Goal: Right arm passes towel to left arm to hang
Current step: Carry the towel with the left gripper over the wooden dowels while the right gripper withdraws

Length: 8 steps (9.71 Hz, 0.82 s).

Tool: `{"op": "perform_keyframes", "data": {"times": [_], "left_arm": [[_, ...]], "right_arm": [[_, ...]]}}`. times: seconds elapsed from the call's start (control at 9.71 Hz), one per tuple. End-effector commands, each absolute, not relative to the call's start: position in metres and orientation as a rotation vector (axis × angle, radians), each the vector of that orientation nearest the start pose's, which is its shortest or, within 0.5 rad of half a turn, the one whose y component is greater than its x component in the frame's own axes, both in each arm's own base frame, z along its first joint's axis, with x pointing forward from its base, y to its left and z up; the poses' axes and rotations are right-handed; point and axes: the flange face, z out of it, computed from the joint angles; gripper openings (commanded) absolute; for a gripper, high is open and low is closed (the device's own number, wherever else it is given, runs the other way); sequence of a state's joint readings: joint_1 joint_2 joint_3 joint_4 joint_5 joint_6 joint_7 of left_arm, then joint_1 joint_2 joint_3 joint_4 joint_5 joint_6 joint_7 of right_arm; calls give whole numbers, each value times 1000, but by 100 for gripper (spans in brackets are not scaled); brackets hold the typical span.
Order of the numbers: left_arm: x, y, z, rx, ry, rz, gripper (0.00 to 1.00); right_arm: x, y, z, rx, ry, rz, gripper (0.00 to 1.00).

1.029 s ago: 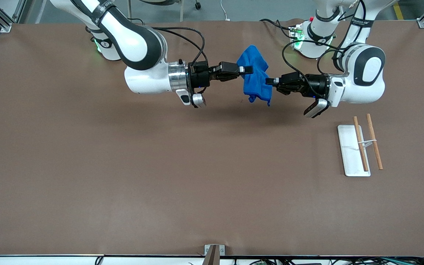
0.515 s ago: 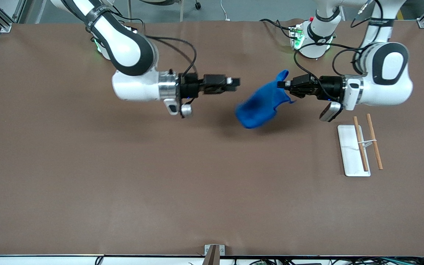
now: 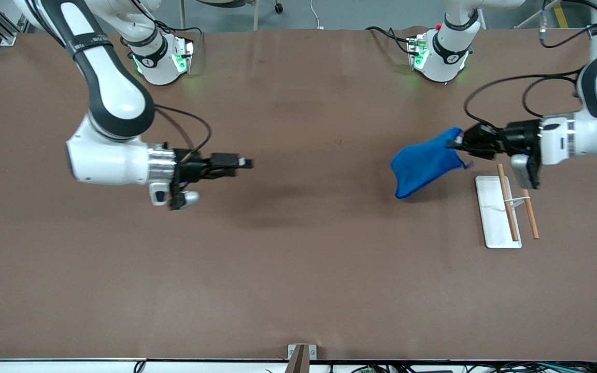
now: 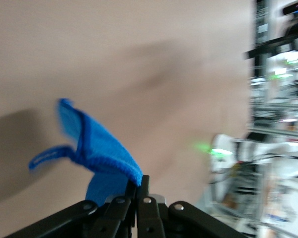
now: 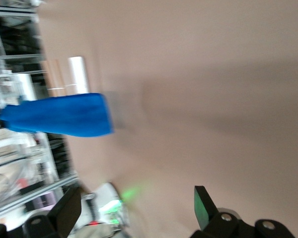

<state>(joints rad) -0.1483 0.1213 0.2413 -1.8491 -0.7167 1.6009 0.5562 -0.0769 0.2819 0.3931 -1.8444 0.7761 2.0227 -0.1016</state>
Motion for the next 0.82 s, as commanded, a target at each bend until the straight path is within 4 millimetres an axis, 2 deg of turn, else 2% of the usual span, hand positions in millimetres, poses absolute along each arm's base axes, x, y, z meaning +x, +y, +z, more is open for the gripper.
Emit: {"op": "perform_keyframes", "data": {"times": [0.0,0.21,0.41,0.51,0.62,0.72], "left_arm": [[597,9,432,2514,-368,-150,0],[601,71,431,2677,-296,-70,0],[597,128,430,2814,-275,-31,0],[592,150,430,2835,-351,-20,0],[582,180,424,2845,-366,-23,0],[575,201,419,2850,-378,-27,0]], "right_arm": [[567,167,423,-2618,22,180,100],[569,97,436,-2832,45,162,100],[570,24,466,-2977,116,60,100],[569,-6,484,-3050,128,8,100],[569,-26,506,-3069,161,1,100],[571,-35,531,-3094,168,6,100]]}}
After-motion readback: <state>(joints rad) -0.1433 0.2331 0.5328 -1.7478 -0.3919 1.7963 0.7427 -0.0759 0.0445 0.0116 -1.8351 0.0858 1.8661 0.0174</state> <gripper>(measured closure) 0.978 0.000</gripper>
